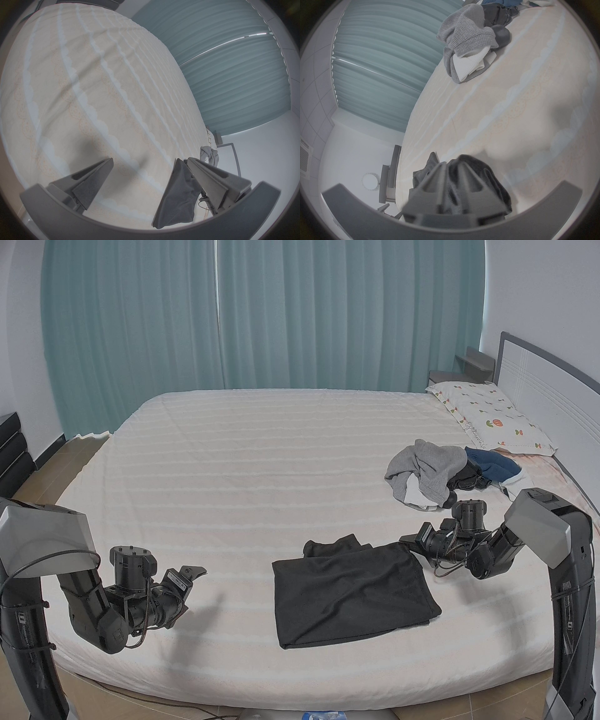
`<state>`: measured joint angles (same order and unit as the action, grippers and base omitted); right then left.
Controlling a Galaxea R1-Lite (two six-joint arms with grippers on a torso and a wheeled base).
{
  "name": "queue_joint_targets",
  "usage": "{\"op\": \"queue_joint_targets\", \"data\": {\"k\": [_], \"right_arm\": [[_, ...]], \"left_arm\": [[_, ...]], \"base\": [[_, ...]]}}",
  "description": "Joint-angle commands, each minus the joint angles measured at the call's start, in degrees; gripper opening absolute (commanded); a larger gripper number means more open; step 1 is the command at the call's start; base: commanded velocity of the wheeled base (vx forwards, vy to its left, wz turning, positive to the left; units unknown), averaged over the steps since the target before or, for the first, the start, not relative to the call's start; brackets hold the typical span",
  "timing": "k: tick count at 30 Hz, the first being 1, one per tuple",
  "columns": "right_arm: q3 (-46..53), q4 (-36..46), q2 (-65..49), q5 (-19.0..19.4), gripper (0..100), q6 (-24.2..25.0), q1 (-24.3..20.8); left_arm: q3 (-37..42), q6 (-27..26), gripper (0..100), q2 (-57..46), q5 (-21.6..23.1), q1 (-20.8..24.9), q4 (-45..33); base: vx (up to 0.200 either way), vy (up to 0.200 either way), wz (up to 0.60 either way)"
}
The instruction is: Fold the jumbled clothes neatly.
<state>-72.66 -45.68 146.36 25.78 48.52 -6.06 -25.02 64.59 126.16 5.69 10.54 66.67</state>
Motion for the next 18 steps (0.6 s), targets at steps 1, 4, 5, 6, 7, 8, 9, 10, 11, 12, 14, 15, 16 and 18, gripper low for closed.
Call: {"op": "queue_joint_targets", "data": {"k": [1, 4, 5, 6, 7, 8, 9, 10, 11, 12, 14, 15, 16, 18], "right_arm": [[-0.1, 0.0, 0.1, -0.1, 0, 0.3, 0.4], [0.0, 0.0, 0.0, -0.6, 0, 0.3, 1.1], [0.1, 0.0, -0.1, -0.7, 0, 0.4, 1.5], [0.1, 0.0, -0.1, -0.9, 0, 0.4, 1.7], [0.3, -0.1, -0.2, -0.9, 0, 0.4, 1.7], [0.5, -0.2, -0.2, -0.9, 0, 0.4, 1.7], [0.5, -0.3, -0.2, -1.0, 0, 0.4, 1.7], [0.6, -0.4, -0.2, -1.0, 0, 0.5, 1.6], [0.7, -0.4, -0.3, -1.0, 0, 0.5, 1.5], [0.8, -0.4, -0.3, -1.0, 0, 0.5, 1.4], [1.0, -0.7, -0.4, -1.2, 0, 0.5, 1.3], [1.3, -0.8, -0.5, -1.5, 0, 0.5, 1.2], [1.5, -0.9, -0.5, -1.7, 0, 0.5, 1.2], [1.8, -1.0, -0.5, -1.9, 0, 0.5, 1.1]], "left_arm": [[-0.4, 0.0, 100, 0.1, 0.0, 0.0, 0.0], [-0.9, 0.1, 100, 0.0, -0.1, 0.0, 0.0], [-0.9, 0.2, 100, 0.0, -0.1, 0.0, 0.0], [-1.1, 0.2, 100, 0.1, -0.1, 0.0, 0.0], [-1.4, 0.3, 100, 0.1, -0.1, 0.0, 0.0], [-2.2, 0.5, 100, 0.1, 0.0, 0.0, 0.0], [-2.8, 0.7, 100, -0.1, 0.0, 0.0, 0.0], [-3.2, 0.9, 100, -0.1, -0.1, 0.3, -0.1], [-3.7, 0.8, 100, 0.0, -0.1, 1.2, -0.2], [-4.3, 0.8, 100, 0.1, -0.1, 2.2, -0.3], [-6.4, 0.5, 100, 0.8, -0.4, 3.2, -1.0], [-8.0, 0.1, 100, 2.2, -0.8, 3.8, -1.1], [-9.4, -0.5, 100, 3.2, -0.9, 4.4, -1.1], [-11.6, -3.2, 100, 4.4, -1.0, 4.8, -1.2]], "base": [[0.0, 0.0, 0.0], [0.0, 0.0, 0.0], [0.0, 0.0, 0.0], [0.0, 0.0, 0.0], [0.0, 0.0, 0.0], [0.0, 0.0, 0.0], [0.0, 0.0, 0.0], [0.0, 0.0, 0.0], [0.0, 0.0, 0.0], [0.0, 0.0, 0.0], [0.0, 0.0, 0.0], [0.0, 0.0, 0.0], [0.0, 0.0, 0.0], [0.0, 0.0, 0.0]]}}
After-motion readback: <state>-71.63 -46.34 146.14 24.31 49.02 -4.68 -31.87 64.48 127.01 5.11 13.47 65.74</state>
